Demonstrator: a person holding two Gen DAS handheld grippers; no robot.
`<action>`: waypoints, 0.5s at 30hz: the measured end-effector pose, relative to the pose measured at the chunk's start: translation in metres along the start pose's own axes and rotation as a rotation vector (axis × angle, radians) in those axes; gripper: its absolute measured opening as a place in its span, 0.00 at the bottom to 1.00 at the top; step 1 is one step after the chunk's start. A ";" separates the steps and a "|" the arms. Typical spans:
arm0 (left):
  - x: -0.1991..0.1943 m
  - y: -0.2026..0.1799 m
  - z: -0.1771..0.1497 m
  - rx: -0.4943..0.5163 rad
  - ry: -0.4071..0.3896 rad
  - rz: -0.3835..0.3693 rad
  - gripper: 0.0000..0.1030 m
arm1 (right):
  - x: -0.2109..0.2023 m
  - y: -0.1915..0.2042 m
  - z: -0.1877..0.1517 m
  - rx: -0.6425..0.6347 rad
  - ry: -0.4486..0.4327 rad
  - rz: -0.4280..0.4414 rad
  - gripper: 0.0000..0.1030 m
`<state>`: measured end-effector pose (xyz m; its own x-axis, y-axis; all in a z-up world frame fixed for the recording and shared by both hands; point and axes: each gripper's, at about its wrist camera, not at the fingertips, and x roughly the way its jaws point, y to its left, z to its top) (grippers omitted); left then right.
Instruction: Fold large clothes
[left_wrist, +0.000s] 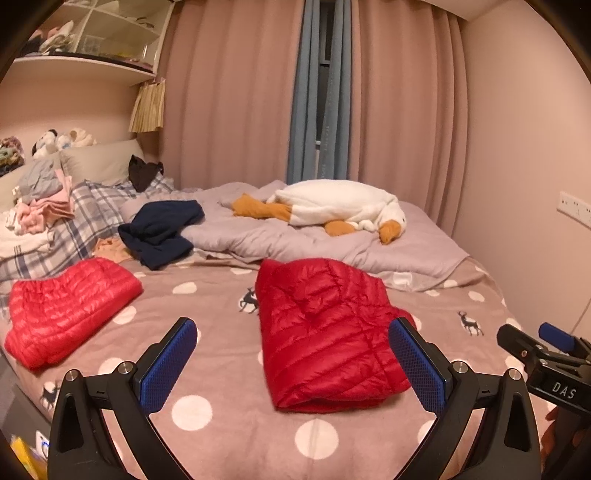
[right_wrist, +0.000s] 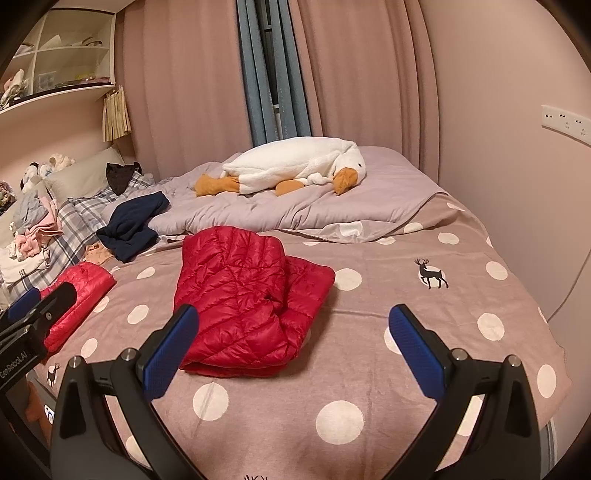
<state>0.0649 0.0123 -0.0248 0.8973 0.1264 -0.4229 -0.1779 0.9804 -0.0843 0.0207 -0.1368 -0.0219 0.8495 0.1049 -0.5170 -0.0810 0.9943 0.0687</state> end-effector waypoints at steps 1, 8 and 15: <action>0.000 0.000 0.000 0.002 0.003 0.002 0.99 | 0.000 0.000 0.000 -0.001 0.001 -0.003 1.00; 0.000 -0.004 -0.001 0.025 -0.005 0.014 0.99 | 0.001 -0.002 0.001 0.001 0.005 -0.009 1.00; 0.002 -0.013 -0.003 0.072 0.003 0.000 0.99 | 0.001 -0.002 0.001 -0.003 0.010 -0.018 1.00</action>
<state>0.0673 -0.0007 -0.0275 0.8960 0.1257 -0.4258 -0.1479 0.9888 -0.0192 0.0221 -0.1384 -0.0222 0.8457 0.0871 -0.5264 -0.0673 0.9961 0.0568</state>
